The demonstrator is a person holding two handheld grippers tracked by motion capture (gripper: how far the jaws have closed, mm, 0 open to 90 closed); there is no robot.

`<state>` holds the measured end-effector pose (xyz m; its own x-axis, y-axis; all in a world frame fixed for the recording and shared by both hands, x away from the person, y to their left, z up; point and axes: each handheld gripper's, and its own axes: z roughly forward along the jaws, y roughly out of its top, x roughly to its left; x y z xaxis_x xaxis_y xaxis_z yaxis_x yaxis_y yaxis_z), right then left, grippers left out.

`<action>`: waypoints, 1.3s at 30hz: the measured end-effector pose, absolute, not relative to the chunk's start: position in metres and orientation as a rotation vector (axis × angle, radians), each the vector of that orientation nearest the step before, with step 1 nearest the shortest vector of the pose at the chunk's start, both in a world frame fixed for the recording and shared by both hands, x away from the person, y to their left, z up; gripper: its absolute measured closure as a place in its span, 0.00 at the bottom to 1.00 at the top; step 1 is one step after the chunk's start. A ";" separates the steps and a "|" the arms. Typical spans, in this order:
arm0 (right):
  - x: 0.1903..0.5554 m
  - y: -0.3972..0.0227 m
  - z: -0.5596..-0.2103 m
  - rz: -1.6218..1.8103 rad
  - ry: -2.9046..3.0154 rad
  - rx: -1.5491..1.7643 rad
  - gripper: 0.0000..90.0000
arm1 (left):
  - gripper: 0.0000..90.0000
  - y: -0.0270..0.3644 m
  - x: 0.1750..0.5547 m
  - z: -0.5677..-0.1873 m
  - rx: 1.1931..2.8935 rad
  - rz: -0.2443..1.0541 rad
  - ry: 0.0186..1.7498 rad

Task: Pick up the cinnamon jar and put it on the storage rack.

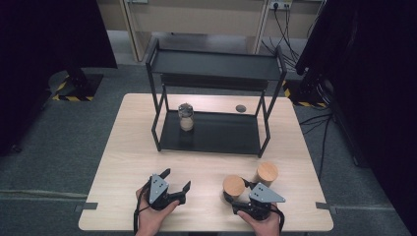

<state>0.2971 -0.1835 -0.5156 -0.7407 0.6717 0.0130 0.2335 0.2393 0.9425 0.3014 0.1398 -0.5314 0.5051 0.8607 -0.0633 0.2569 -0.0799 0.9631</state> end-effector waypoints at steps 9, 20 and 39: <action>0.302 -0.177 -0.501 1.524 2.047 0.842 0.29 | 0.14 0.140 0.301 -0.531 1.612 0.667 0.976; 0.314 -0.173 -0.487 1.508 1.963 0.887 0.29 | 0.14 0.141 0.301 -0.531 1.609 0.663 0.978; 0.336 -0.154 -0.469 1.487 1.893 0.927 0.29 | 0.14 0.141 0.301 -0.531 1.608 0.661 0.976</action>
<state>0.3364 -0.1535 -0.4692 -0.6078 0.7941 -0.0084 0.1797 0.1478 0.9725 0.3010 0.1407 -0.5315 0.5067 0.8593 -0.0691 0.2544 -0.0724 0.9644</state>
